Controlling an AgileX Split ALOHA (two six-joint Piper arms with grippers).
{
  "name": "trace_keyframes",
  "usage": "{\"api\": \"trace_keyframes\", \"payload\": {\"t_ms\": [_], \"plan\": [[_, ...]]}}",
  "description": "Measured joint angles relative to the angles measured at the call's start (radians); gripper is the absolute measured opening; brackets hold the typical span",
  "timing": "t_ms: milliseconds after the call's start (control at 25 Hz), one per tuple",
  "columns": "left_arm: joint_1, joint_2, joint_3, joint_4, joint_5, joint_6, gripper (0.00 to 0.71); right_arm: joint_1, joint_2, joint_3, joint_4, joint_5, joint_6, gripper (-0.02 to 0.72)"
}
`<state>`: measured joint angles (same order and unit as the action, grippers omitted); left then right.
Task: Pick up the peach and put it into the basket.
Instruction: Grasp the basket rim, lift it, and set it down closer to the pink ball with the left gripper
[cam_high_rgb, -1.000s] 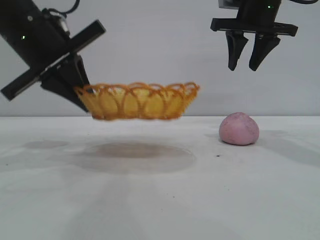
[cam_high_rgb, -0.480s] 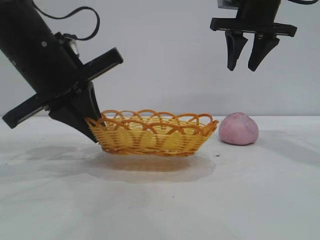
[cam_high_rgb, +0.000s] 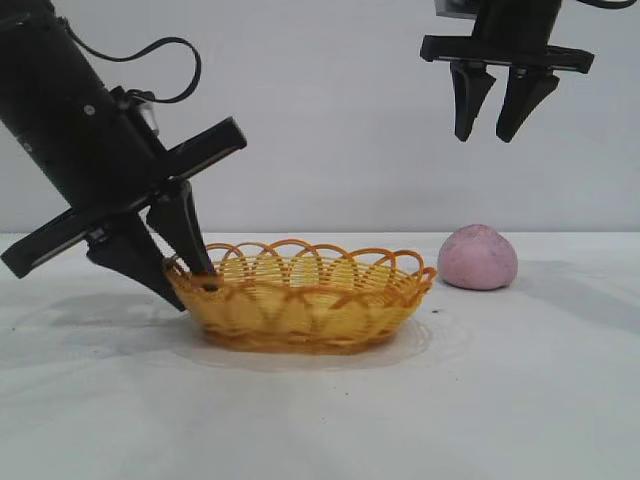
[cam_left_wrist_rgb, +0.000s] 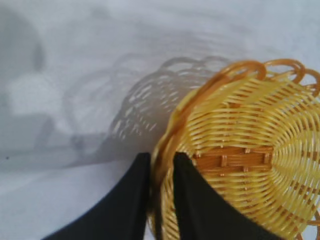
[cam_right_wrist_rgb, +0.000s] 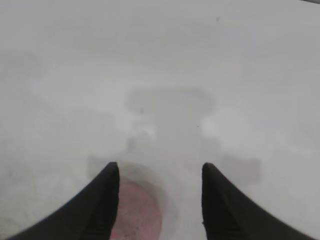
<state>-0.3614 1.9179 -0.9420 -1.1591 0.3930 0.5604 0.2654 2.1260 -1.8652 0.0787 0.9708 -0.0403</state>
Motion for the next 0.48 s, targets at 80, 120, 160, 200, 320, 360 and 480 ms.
{"api": "trace_keyframes", "payload": {"t_ms": [80,120,160,200,320,360,480], "plan": [[0.0,0.0,0.0,0.021,0.004,0.0,0.31,0.0,0.0,0.0,0.0,0.0,0.0,0.356],[0.0,0.0,0.0,0.03,0.009,-0.002,0.342,0.0,0.0,0.0,0.0,0.0,0.0,0.356],[0.0,0.0,0.0,0.045,0.016,-0.01,0.337,0.0,0.0,0.0,0.0,0.0,0.0,0.356],[0.0,0.0,0.0,0.068,0.018,-0.026,0.337,0.0,0.0,0.0,0.0,0.0,0.0,0.356],[0.024,0.0,0.0,0.148,0.025,-0.089,0.337,0.0,0.0,0.0,0.0,0.0,0.0,0.356],[0.038,0.0,0.0,0.167,0.031,-0.096,0.377,0.0,0.0,0.0,0.0,0.0,0.0,0.356],[0.074,-0.017,0.0,0.201,0.057,-0.11,0.358,0.0,0.0,0.0,0.0,0.0,0.0,0.356]]}}
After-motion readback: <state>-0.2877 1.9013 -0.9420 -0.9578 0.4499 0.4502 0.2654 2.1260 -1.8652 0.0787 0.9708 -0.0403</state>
